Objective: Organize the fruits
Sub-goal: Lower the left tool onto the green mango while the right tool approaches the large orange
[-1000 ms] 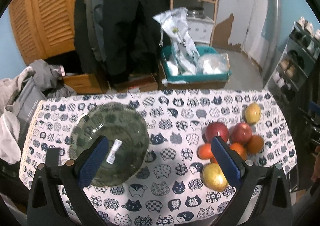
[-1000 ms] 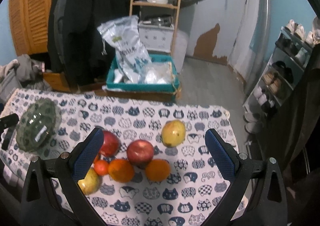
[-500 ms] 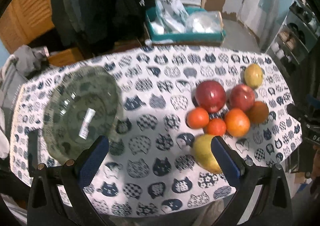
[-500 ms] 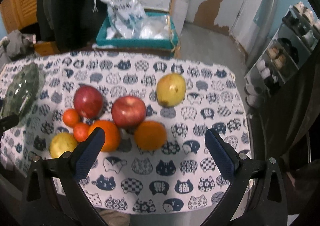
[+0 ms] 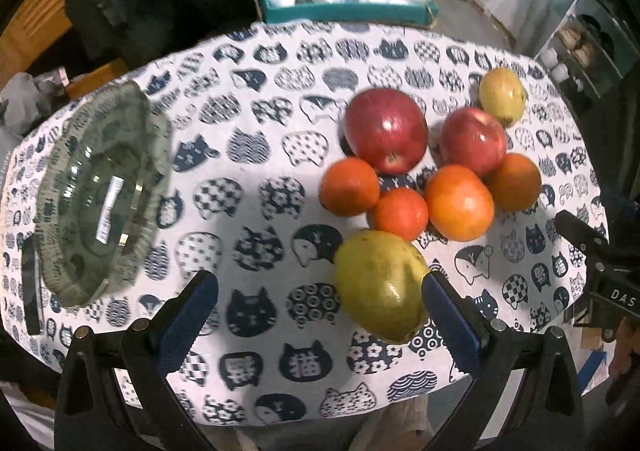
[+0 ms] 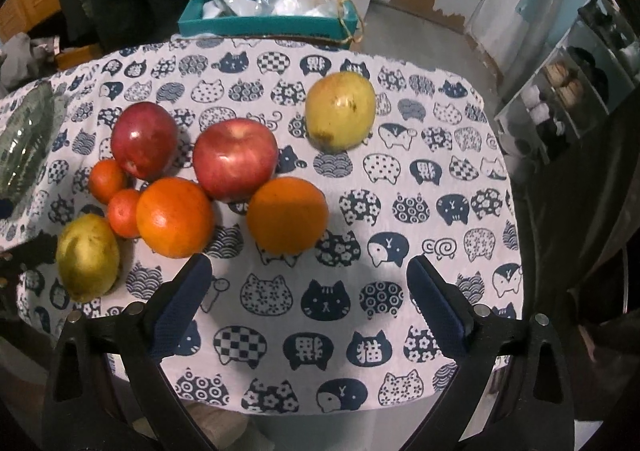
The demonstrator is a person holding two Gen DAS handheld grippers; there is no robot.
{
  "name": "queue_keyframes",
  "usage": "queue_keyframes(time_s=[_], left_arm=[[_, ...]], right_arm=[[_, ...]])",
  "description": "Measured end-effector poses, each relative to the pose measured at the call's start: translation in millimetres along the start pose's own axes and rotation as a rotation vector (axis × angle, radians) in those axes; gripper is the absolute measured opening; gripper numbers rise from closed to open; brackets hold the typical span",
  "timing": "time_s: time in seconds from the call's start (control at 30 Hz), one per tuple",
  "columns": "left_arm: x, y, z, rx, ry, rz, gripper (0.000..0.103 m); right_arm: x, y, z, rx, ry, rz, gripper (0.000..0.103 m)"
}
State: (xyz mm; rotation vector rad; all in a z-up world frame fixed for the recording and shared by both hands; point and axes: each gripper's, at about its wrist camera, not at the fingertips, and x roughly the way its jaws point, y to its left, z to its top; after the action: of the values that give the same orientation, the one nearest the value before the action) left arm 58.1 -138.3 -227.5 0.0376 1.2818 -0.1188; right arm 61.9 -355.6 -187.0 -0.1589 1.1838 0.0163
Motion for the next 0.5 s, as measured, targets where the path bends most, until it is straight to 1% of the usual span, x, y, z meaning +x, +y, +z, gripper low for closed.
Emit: queue_keyframes(time_s=[0.2,0.43,0.5], left_arm=[[21.0,-11.8,0.4,0.017,0.050,0.000,0.103],[38.3,-19.0,1.9,0.022,0.095,-0.028,0.102],[43.9,-22.2,2.1,0.023,0.113,-0.046,0.100]], right_arm=[[12.1,-5.4,-3.0,0.011,0.024,0.022,0.097],[23.5,-6.1,-1.4,0.009,0.047,0.047,0.097],[25.6,-4.9,-0.5,0.007,0.051,0.053,0.097]])
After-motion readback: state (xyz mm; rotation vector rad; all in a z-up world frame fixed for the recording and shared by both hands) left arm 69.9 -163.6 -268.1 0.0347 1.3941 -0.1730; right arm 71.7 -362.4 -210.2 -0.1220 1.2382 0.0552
